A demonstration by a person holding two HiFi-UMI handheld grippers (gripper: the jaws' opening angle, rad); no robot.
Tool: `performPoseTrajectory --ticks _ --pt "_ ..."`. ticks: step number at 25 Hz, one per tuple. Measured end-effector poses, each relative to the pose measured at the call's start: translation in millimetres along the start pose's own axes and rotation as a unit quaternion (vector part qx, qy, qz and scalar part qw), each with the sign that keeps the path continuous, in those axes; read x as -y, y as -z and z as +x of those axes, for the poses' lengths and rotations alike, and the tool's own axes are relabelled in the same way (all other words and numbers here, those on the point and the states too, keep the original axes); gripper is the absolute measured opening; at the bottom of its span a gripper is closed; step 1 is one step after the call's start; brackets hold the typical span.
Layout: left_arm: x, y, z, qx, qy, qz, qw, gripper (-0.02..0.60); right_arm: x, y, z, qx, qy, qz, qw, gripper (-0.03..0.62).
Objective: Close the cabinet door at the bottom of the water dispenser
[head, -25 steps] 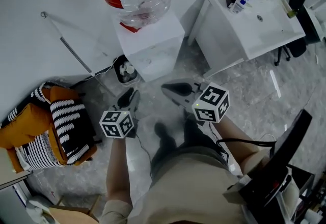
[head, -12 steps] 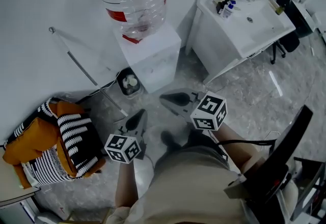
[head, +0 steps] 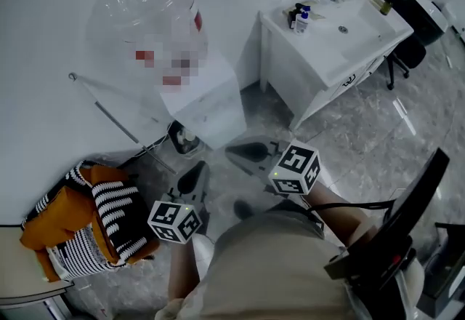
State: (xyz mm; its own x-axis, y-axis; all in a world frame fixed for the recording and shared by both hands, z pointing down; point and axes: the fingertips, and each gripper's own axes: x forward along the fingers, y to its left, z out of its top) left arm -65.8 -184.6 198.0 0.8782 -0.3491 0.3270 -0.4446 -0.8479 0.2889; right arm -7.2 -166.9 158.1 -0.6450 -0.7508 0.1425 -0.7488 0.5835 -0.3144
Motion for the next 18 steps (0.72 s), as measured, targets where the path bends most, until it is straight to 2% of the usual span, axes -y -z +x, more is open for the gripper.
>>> performPoseTrajectory --ticks 3,8,14,18 --pt "36.1 -1.2 18.1 -0.003 0.004 0.005 1.0 -0.006 4.0 2.1 -34.8 -0.003 -0.003 -0.019 1.0 0.015" --pt "95.3 2.3 39.3 -0.013 -0.001 0.025 0.9996 -0.006 9.6 2.2 -98.1 0.026 -0.016 0.012 0.999 0.015" --pt "159.3 18.9 42.1 -0.008 -0.034 0.036 0.9987 -0.006 2.9 15.5 -158.5 0.026 -0.046 -0.002 0.999 0.015" --pt "179.4 27.4 21.1 -0.002 -0.065 0.047 0.9968 -0.006 -13.6 12.7 -166.9 0.025 -0.076 -0.012 0.997 0.015"
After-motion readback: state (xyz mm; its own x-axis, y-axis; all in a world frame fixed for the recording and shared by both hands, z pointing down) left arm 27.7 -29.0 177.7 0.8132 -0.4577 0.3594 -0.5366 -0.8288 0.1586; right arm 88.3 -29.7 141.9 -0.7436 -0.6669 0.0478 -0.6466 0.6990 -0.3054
